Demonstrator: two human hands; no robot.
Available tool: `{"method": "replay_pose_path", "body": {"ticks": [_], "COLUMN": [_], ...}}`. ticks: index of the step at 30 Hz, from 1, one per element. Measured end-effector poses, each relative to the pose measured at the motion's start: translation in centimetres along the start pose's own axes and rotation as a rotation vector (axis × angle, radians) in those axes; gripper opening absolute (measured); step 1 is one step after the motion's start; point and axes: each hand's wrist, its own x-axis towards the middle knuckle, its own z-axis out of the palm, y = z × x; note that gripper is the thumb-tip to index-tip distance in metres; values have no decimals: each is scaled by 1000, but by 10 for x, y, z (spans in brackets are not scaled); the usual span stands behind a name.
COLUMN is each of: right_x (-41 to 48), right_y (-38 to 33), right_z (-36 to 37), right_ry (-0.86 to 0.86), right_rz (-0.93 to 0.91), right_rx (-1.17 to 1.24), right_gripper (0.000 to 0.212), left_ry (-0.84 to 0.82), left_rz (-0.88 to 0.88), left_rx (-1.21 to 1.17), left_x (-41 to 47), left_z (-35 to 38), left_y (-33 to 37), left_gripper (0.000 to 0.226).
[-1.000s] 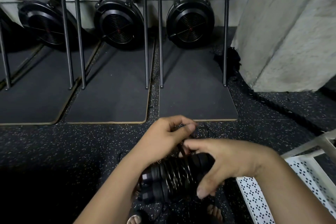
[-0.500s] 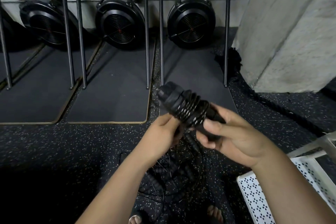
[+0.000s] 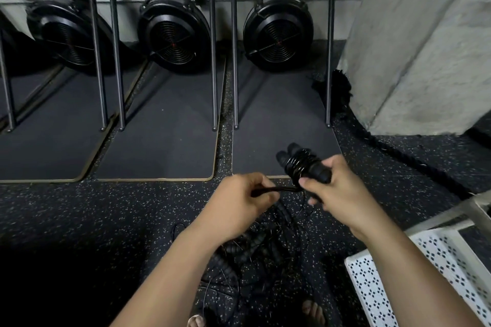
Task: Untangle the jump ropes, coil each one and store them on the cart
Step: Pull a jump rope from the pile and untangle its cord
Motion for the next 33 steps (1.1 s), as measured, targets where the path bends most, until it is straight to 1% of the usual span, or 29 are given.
{"method": "replay_pose_path", "body": {"ticks": [2,4,7,9,11,14,17,19,20,21,22,23,24,25,27,29,31,33], "right_x": [-2,-5,-14,-21,-29,-37,-39,-39,-38,-37,-35,-34,-32,-29,-27,-25,-24,-22], "right_y": [-2,-4,-5,-8,-16,-29,-33,-31,-30,-30,-30,-31,-32,-32,-37,-41,-42,-41], "right_z": [3,6,13,15,10,-6,-20,-23,-22,-21,-19,-16,-14,-11,-4,1,6,13], "right_ry": [-65,-167,-429,-600,-764,-1003,-1128,-1134,-1116,-1080,-1033,-981,-922,-853,-713,-584,-472,-395], "right_rz": [9,26,52,29,-7,-62,-142,-163,-166,-162,-155,-148,-137,-122,-80,-23,32,38], "right_rx": [-135,-247,-329,-338,-282,-103,168,395,501,592,669,740,811,881,1024,1119,1134,1111], "right_gripper": [35,34,32,36,39,40,50,55,54,50,47,48,51,54,55,43,35,37], "left_ry": [22,49,44,16,-47,-150,-211,-204,-187,-140,-77,-29,-9,16,25,50,59,70], "left_rz": [21,33,63,89,79,76,64,73,52,27,0,-45,-90,-118,-64,0,18,12], "left_rx": [28,46,62,45,-77,-285,-420,-544,-585,-589,-512,-432,-349,-321,-313,-253,-253,-222], "left_x": [0,-1,-2,-2,-1,-3,-1,-1,-2,-4,-7,-11,-12,-9,-5,-1,1,2], "left_z": [-2,-5,-6,-5,-6,-15,-24,-24,-23,-23,-22,-19,-14,-7,6,15,21,24], "left_y": [-1,0,2,2,3,5,8,10,13,17,17,18,17,18,20,21,18,16], "left_gripper": [7,6,6,7,7,18,18,12,3,16,32,44,47,46,38,32,29,25]}}
